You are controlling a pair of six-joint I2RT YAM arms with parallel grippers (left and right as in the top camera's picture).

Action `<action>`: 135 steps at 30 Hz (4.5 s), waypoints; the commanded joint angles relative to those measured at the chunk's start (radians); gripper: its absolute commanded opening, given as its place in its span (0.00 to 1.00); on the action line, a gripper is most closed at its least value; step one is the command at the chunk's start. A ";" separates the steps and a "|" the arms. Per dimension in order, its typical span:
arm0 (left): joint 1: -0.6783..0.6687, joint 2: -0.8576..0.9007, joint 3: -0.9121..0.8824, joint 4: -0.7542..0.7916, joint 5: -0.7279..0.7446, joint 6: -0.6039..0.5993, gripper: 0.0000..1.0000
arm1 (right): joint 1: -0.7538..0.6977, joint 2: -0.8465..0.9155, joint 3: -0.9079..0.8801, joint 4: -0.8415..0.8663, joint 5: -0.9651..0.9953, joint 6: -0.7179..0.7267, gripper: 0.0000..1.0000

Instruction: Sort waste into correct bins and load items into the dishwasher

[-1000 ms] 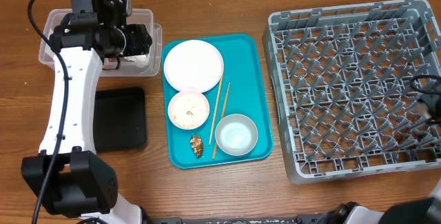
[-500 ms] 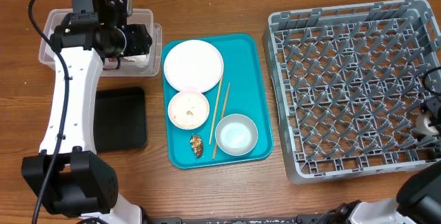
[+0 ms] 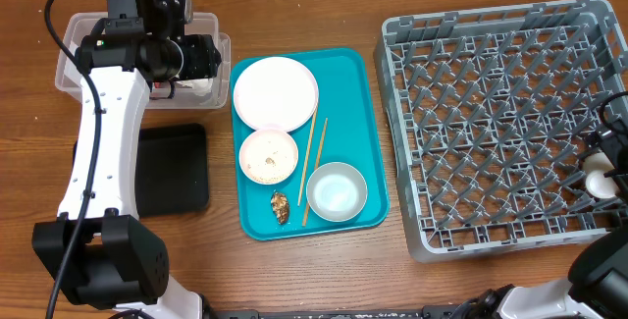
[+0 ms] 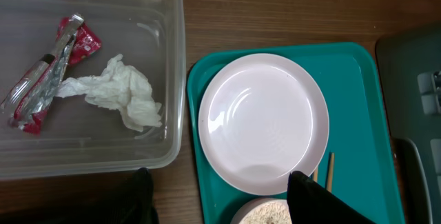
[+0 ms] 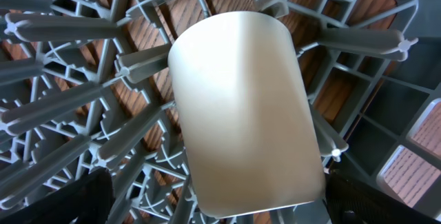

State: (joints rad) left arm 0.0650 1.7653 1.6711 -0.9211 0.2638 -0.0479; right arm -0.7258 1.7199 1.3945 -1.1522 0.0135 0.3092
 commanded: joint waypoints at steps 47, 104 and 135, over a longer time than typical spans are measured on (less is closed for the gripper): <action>-0.010 -0.007 0.014 -0.024 -0.008 0.022 0.64 | 0.001 0.011 0.056 0.061 0.139 0.006 0.04; -0.021 -0.005 0.013 -0.077 -0.009 0.023 0.73 | 1.257 0.259 0.095 0.037 -0.195 -0.157 0.65; -0.021 -0.005 0.013 -0.075 -0.010 0.023 0.73 | 1.124 0.063 0.328 0.071 0.274 -0.096 0.04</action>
State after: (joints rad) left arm 0.0521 1.7653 1.6711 -0.9989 0.2569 -0.0475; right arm 0.4667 1.8980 1.6508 -1.1110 0.0422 0.1867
